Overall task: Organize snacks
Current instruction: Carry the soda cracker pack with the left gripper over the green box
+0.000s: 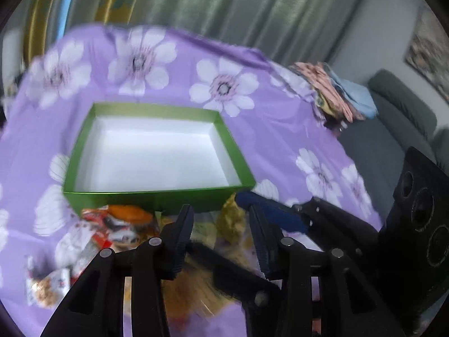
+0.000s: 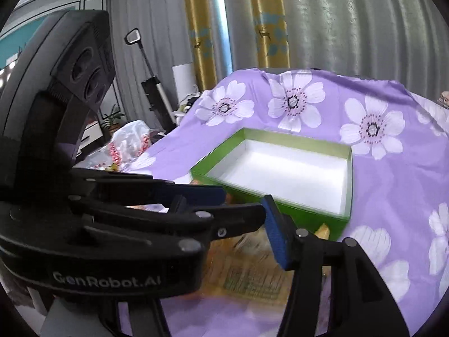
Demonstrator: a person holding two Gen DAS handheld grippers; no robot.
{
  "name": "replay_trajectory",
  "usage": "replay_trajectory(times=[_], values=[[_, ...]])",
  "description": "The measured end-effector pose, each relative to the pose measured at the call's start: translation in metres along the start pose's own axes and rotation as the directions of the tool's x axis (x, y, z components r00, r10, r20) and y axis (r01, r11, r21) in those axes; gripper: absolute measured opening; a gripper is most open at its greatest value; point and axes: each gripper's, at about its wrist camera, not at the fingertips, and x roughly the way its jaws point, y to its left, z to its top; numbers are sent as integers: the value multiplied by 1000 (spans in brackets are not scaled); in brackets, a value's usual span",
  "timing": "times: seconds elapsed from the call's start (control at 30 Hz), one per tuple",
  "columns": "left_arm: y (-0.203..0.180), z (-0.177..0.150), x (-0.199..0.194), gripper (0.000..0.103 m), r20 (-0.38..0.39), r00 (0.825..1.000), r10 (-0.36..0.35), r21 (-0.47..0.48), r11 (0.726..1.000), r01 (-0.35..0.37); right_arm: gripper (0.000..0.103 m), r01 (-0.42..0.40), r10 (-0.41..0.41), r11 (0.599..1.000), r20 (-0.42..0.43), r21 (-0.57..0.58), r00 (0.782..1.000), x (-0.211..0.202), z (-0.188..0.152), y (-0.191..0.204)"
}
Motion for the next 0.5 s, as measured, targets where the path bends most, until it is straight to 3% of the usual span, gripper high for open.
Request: replay_trajectory(times=[0.03,0.13,0.2,0.27,0.37,0.5], values=[[5,3,8,42,-28,1000,-2,-14,1000,2,51,5,-6,1000,-7,-20,1000,7,4,-2],[0,-4,16,49,-72,997,-18,22,1000,19,56,-17,21,999,-105,34,994,26,4,-20],[-11,-15,19,68,-115,993,-16,96,995,27,60,-19,24,999,-112,40,993,15,-6,-20],[-21,-29,22,75,-151,988,-25,154,987,48,70,-2,10,998,-120,61,993,-1,-21,-21],[-24,-49,30,76,-178,983,36,164,986,-6,83,12,7,994,-174,105,985,-19,-49,-30],[-9,-80,31,76,-216,976,-6,48,999,17,84,48,-11,990,-265,136,964,-28,-82,-38]])
